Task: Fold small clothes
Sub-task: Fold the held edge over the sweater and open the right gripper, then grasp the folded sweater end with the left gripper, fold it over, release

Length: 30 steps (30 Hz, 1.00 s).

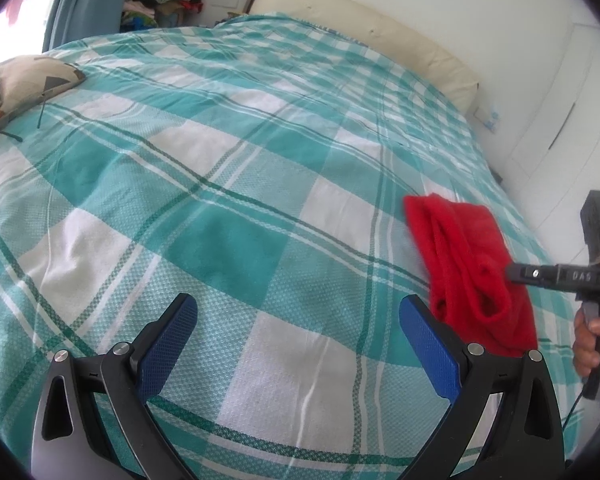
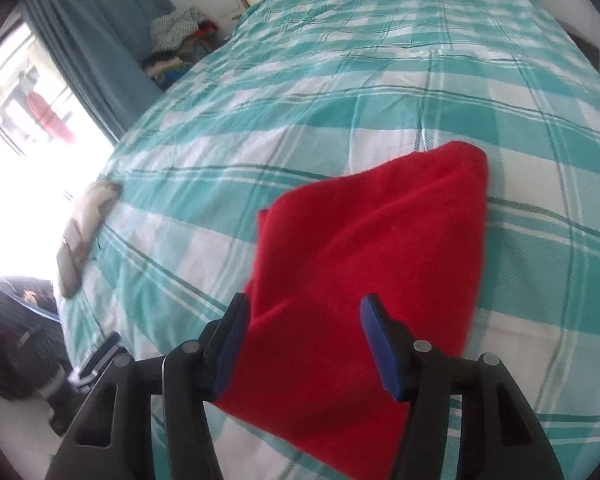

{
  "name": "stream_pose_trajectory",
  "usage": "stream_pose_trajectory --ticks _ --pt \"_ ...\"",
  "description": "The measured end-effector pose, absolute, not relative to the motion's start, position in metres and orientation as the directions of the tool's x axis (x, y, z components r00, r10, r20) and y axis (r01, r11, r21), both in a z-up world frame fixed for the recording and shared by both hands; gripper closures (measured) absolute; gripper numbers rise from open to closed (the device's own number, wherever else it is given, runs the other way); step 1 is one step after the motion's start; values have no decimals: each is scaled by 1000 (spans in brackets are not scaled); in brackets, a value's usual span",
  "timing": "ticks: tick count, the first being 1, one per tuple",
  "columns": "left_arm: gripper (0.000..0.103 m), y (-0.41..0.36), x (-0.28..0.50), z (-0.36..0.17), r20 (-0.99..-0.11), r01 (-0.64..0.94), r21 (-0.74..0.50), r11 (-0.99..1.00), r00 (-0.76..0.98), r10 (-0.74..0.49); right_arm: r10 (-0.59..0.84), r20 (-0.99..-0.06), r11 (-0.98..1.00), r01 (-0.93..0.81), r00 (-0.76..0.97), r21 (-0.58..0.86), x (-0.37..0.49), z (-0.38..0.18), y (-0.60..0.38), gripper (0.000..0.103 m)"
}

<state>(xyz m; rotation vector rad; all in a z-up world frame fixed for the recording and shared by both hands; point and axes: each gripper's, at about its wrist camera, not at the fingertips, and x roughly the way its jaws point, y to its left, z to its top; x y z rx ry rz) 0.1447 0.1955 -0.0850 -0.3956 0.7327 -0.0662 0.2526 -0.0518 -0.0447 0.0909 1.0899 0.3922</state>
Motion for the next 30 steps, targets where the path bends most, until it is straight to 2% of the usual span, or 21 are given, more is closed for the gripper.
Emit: stream_pose_trajectory --ticks 2,6,8,11,14,17,19,20,21,25,27,30 --pt "2 190 145 -86 -644 -68 -358 931 740 -194 312 -871 923 -338 379 183 244 -71 -29 78" --pt "2 183 143 -90 -656 -56 -336 940 731 -191 303 -850 902 -417 431 110 237 -101 16 87" --pt "2 185 141 -92 -659 -61 -337 940 728 -189 313 -829 894 -438 463 93 232 -94 21 94" --pt "2 189 140 -91 -656 -71 -357 932 729 -195 356 -805 889 -438 474 135 223 -72 3 94" --pt "2 189 142 -89 -651 -64 -375 925 728 -214 356 -770 902 -410 529 135 203 -44 -28 89" --pt "2 183 140 -85 -629 -10 -392 920 732 -260 308 -776 920 -379 550 97 181 -37 -55 87" --pt "2 177 138 -81 -601 66 -462 884 710 -367 277 -781 930 -360 560 72 164 -44 -70 77" --pt "2 172 141 -79 -586 116 -504 856 682 -438 259 -779 936 -347 570 58 154 -50 -78 65" --pt "2 166 147 -75 -576 159 -536 829 649 -497 245 -773 942 -331 585 49 144 -55 -86 58" --pt "4 128 195 -43 -572 294 -563 772 536 -621 252 -752 964 -223 609 142 116 -76 -121 57" --pt "24 101 224 -30 -600 339 -531 777 497 -627 269 -738 963 -182 619 198 105 -83 -134 57" --pt "39 64 270 -32 -707 331 -449 830 437 -556 282 -726 959 -153 627 240 93 -92 -145 57"
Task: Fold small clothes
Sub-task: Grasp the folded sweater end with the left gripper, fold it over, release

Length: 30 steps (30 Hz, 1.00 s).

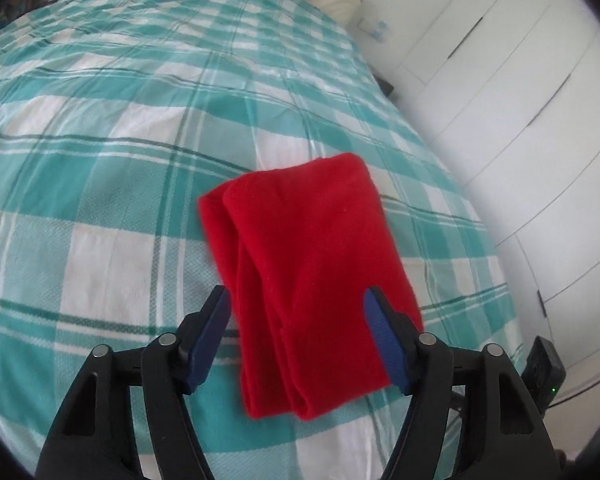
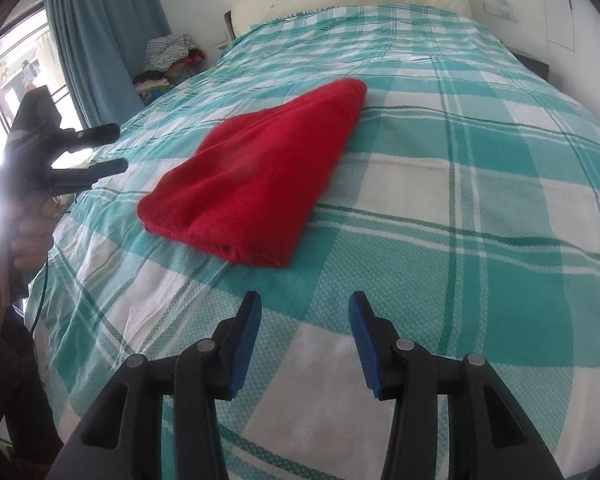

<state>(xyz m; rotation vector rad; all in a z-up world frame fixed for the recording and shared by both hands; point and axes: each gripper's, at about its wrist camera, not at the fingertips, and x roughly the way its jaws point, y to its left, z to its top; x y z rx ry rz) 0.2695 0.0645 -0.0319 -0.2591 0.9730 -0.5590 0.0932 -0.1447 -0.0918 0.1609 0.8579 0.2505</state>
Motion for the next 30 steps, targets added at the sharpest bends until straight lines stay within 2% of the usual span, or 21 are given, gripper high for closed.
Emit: stream_pose_trajectory --ticks 3,7,8,9,10,14,18,20,25,26,27,29,30 --pt "42 48 297 -46 -773 293 -405 866 396 -495 299 -714 950 -130 633 283 86 -99 -153 57" --pt "50 32 307 -57 -803 289 -373 882 375 -463 309 -694 945 -128 650 301 81 -103 -159 57" --pt "66 31 308 -59 -807 283 -364 888 380 -452 312 -692 944 -132 651 301 81 -104 -160 57" --pt "95 31 310 -60 -812 266 -343 901 398 -427 315 -691 944 -135 651 303 80 -105 -160 57" --pt "98 34 311 -61 -814 245 -327 913 417 -404 316 -689 943 -137 652 304 80 -106 -160 57" --pt "100 52 315 -59 -795 223 -329 917 459 -397 314 -682 944 -144 660 295 75 -109 -160 57" --pt "100 58 318 -80 -829 202 -268 942 450 -333 301 -686 951 -149 663 272 74 -113 -157 57" --pt "99 59 315 -83 -818 209 -280 937 458 -347 281 -699 958 -149 657 244 76 -113 -152 56" --pt "86 70 296 -57 -784 230 -300 926 493 -377 270 -722 963 -202 637 181 83 -93 -137 54" --pt "76 76 289 -51 -775 231 -302 925 506 -379 273 -714 961 -221 645 168 86 -84 -133 54" --pt "61 81 281 -45 -764 234 -309 922 516 -387 278 -701 958 -242 657 154 89 -74 -128 54" --pt "43 86 263 -39 -750 244 -323 914 524 -404 301 -671 948 -287 678 135 97 -53 -116 54" --pt "40 84 254 -39 -746 257 -334 907 517 -420 317 -658 942 -309 683 132 103 -45 -109 54"
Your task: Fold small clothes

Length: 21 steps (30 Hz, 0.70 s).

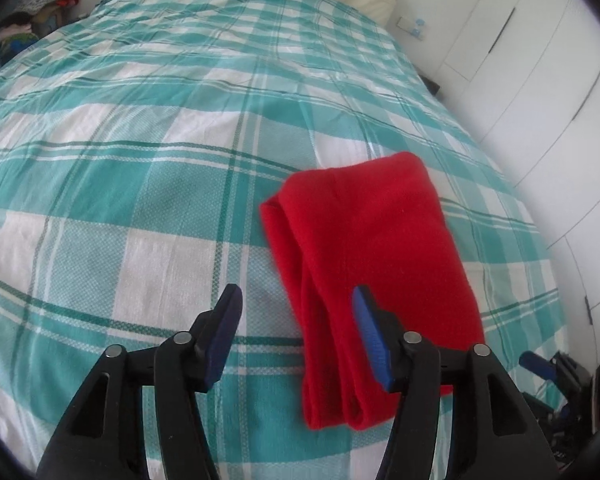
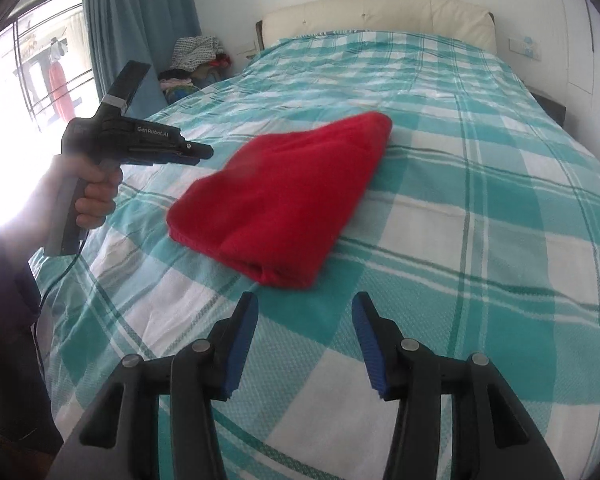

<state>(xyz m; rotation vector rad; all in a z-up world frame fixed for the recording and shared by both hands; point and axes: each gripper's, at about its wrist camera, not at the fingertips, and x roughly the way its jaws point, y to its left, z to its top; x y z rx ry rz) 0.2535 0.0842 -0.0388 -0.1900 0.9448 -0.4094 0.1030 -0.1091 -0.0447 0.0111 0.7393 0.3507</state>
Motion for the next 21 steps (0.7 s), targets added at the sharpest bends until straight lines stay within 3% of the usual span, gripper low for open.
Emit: stream_pose_trajectory --ticks 2,4,6,8,10,13,15,17,21 --pt "38 75 237 -48 -757 286 -337 897 484 -439 354 -641 926 -351 681 138 117 -36 -94 54" --pt "39 63 229 -66 -796 282 -268 921 474 -376 376 -657 916 -368 654 158 135 -44 -83 54" --pt "50 58 230 -92 -850 239 -165 957 458 -261 374 -719 916 -354 585 189 154 -71 -76 54" --pt "50 68 229 -102 -848 223 -176 959 460 -263 342 -786 926 -325 514 191 164 -98 -75 56" --pt "50 80 225 -95 -841 217 -175 960 474 -260 355 -767 925 -317 535 207 155 -93 -82 58" --pt "37 101 220 -78 -816 200 -213 956 502 -287 375 -740 924 -291 558 249 142 -71 -102 53" --pt "19 111 216 -67 -796 188 -241 952 523 -305 367 -715 929 -276 595 248 136 -58 -117 35" --pt "10 115 212 -57 -776 173 -242 955 555 -298 333 -697 942 -249 635 224 131 -50 -131 29" --pt "6 108 207 -49 -749 184 -245 952 588 -306 278 -712 960 -177 644 215 134 -52 -147 27"
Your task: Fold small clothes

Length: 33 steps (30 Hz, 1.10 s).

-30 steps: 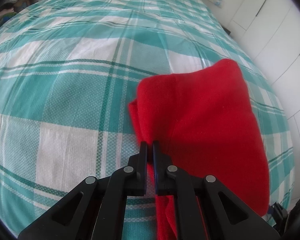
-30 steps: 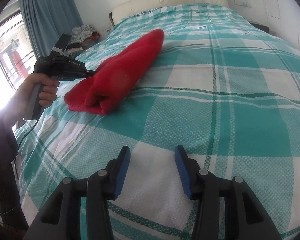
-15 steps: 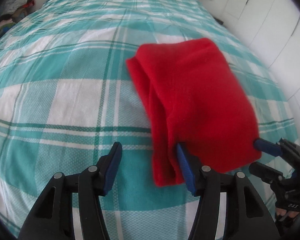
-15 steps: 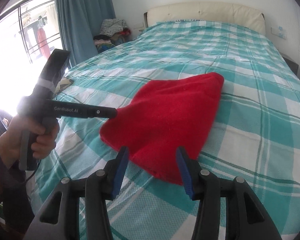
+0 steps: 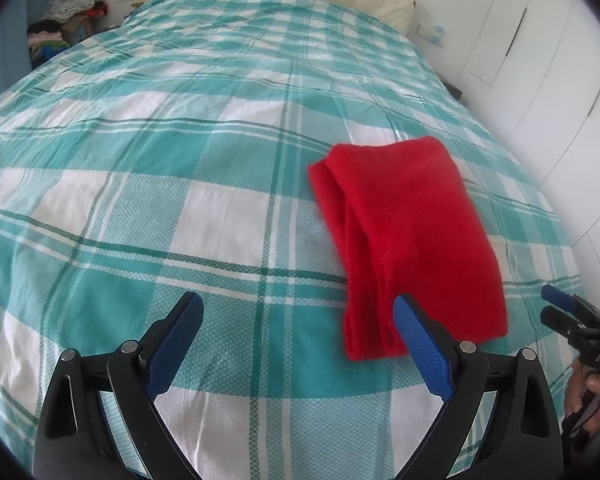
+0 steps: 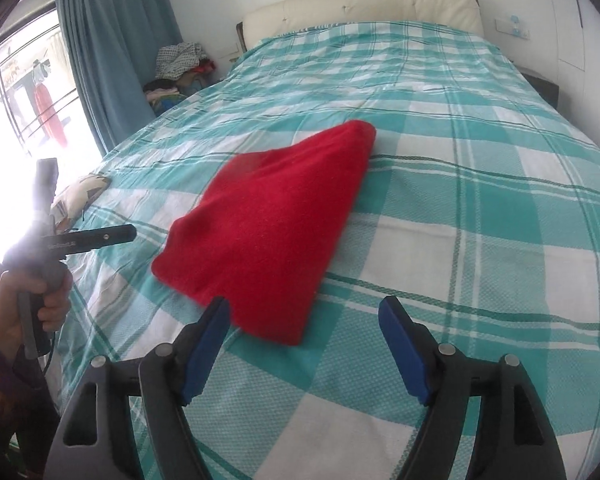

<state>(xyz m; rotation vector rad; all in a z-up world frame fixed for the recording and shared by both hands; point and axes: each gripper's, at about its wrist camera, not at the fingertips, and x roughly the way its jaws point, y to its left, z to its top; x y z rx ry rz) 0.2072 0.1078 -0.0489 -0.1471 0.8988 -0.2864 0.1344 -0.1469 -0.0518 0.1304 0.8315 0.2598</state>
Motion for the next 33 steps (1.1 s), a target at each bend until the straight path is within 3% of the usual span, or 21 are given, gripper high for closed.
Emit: stream_pose_trajectory --ticks 9,18,23,24,25,26,27,30,33 --pt "6 66 245 -47 -725 239 -404 883 504 -468 325 -679 916 -41 658 398 182 -56 -176 27" --pt "6 42 286 -85 -823 204 -249 947 471 -318 485 -676 830 -50 555 555 253 -85 -162 27" --pt "4 50 296 -98 -828 166 -292 942 448 -336 467 -713 853 -53 522 520 285 -110 -138 31" --pt "7 52 297 -102 -824 157 -320 934 441 -356 432 -733 882 -77 525 464 289 -109 -129 44" --pt "13 52 298 -105 -816 156 -343 926 439 -376 382 -758 914 -95 528 394 290 -107 -120 49" --pt "41 50 298 -106 -806 170 -371 913 429 -408 324 -777 942 -113 539 315 289 -105 -108 57" --pt "75 46 299 -107 -790 193 -420 887 403 -462 261 -787 965 -136 559 223 286 -101 -96 63" --pt "85 35 290 -91 -790 222 -358 907 447 -420 88 -763 977 -203 640 -57 270 -88 -57 71" --pt "86 38 277 -57 -747 255 -343 904 510 -427 78 -709 970 -217 701 -107 255 -67 -50 73"
